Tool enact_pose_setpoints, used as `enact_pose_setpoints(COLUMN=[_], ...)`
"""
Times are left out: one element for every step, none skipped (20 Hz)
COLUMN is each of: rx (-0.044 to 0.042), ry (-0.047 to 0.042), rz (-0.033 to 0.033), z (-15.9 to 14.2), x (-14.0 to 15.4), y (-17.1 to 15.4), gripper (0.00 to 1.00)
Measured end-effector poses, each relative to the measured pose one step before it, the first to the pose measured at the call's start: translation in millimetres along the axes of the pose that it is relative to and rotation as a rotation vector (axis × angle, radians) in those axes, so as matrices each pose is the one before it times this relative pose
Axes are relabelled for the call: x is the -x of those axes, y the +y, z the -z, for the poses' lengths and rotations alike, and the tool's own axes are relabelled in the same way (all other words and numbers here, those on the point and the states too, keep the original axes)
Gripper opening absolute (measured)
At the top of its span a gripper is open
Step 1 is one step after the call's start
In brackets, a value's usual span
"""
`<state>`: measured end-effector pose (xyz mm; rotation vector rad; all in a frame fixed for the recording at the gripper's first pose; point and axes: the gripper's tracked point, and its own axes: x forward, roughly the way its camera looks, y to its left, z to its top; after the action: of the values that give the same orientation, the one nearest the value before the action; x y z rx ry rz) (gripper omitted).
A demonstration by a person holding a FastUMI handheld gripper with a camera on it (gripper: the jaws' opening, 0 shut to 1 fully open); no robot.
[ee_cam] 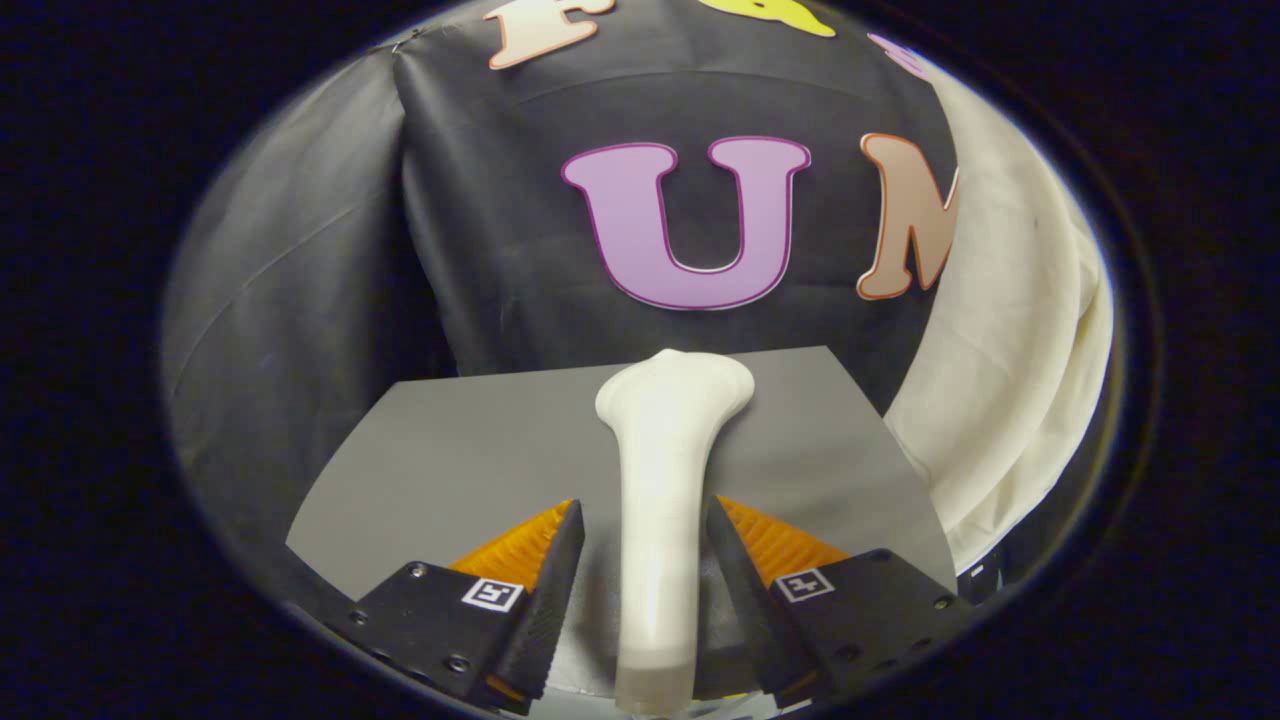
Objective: Iron the clothes twice with a garment steamer, once on the left side and once on the right side.
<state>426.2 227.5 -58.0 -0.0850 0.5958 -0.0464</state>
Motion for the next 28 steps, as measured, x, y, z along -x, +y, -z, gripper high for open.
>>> enact_pose_setpoints(rx=[0.00163, 0.00135, -0.00632, -0.02623, -0.00370, 0.01273, -0.01540, -0.03336, -0.03091, 0.00011, -0.00164, 0.00429, -0.00278, -0.00360, -0.00491, -0.00925, -0.01280, 0.00419, 0.01220, 0.02059, 0.02579, 0.00765, 0.01270, 0.01102, 0.00402, 0.00625, 0.00354, 0.00245], ry=[0.01552, 0.02746, 0.02386, -0.03201, 0.02578, -0.01884, -0.00914, -0.00315, -0.01050, -0.00696, -0.00798, 0.00040, 0.00396, -0.00733, 0.00047, -0.01005, -0.01531, -0.01273, -0.00821, -0.00307, 0.00394, -0.01241, -0.00050, -0.00498, -0.00766, -0.00588, -0.01060, -0.00563], rz=[0.01122, 0.02790, 0.00809, 0.00894, 0.00475, -0.00937, -0.01581, -0.01647, -0.01936, -0.03709, -0.03593, -0.01395, -0.00174, -0.00211, 0.00018, 0.00298, 0.00623, -0.00060, -0.00102, 0.00020, -0.00256, -0.00219, 0.00015, 0.00345, 0.00592, 0.00074, -0.00404, -0.00442], z=[0.49, 6.98, 4.11, -6.24, 4.23, -2.74, -2.28, 2.77, -0.47, -0.63, -0.28, -1.45, 0.16, -0.02, -0.55, -1.48, -2.42, -0.78, -0.61, 2.35, 3.77, 1.42, 2.89, 3.15, 3.49, 3.98, 1.77, 2.47], x=[-3.52, -0.98, 0.94, -4.89, 0.39, 0.25, -1.42, 0.14, -0.08, -0.44, -0.84, 0.17, 0.95, 0.67, 0.76, 2.27, 2.15, 3.66, 4.43, 2.76, 3.60, 3.95, 3.40, 7.59, 6.10, 6.07, 8.02, 10.64], y=[-1.63, -5.03, -3.15, 1.67, -0.50, -0.45, 1.31, 1.49, 1.05, 2.81, 5.12, 0.03, -1.44, 0.51, -0.80, -2.74, -3.24, 1.18, 1.16, 1.06, -1.15, -1.59, -1.30, -2.71, -3.03, -2.58, -1.91, -2.32], gripper=[0.73, 0.65, 0.58, 0.44, 0.42, 0.41, 0.41, 0.41, 0.41, 0.40, 0.40, 0.39, 0.38, 0.36, 0.34, 0.33, 0.32, 0.31, 0.30, 0.31, 0.30, 0.30, 0.30, 0.30, 0.29, 0.29, 0.29, 0.28])
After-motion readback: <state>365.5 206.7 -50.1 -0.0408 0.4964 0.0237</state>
